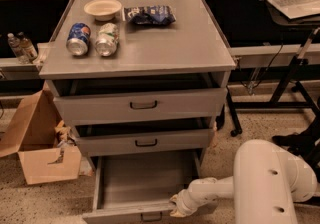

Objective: Open bottom drawer

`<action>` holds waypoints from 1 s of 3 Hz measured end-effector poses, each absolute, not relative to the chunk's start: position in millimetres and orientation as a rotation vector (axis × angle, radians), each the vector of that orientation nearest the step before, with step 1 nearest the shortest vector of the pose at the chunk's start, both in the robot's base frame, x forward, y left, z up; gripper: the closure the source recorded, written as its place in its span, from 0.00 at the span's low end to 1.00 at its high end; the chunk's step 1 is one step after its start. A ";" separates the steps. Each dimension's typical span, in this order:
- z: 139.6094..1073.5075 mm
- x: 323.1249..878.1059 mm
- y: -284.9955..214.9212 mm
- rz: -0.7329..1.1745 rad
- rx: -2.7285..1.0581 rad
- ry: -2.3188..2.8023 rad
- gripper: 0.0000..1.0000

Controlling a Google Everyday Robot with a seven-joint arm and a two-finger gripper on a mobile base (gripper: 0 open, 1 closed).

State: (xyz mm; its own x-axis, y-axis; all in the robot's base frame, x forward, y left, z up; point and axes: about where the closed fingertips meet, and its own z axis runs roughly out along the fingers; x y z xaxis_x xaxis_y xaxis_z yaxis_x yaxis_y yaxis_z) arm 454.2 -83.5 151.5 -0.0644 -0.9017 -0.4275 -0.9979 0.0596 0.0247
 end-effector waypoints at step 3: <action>148.2 449.6 -85.0 0.480 -1.909 2.058 0.37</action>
Offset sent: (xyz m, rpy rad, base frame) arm -0.0046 -0.0019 -0.0032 0.0046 0.0197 -0.0054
